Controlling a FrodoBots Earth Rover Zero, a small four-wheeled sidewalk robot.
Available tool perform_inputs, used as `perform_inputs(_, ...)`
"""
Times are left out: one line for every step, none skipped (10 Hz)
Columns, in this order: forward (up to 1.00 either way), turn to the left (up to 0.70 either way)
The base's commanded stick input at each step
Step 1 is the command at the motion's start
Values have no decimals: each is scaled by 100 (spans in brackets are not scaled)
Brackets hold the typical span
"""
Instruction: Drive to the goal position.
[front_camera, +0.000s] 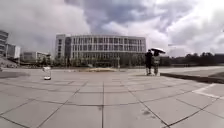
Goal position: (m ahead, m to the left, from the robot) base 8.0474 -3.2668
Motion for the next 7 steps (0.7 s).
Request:
perform_inputs(70,-20)
perform_inputs(70,-27)
perform_inputs(70,-2)
perform_inputs(70,0)
perform_inputs(70,0)
perform_inputs(70,0)
perform_inputs(70,0)
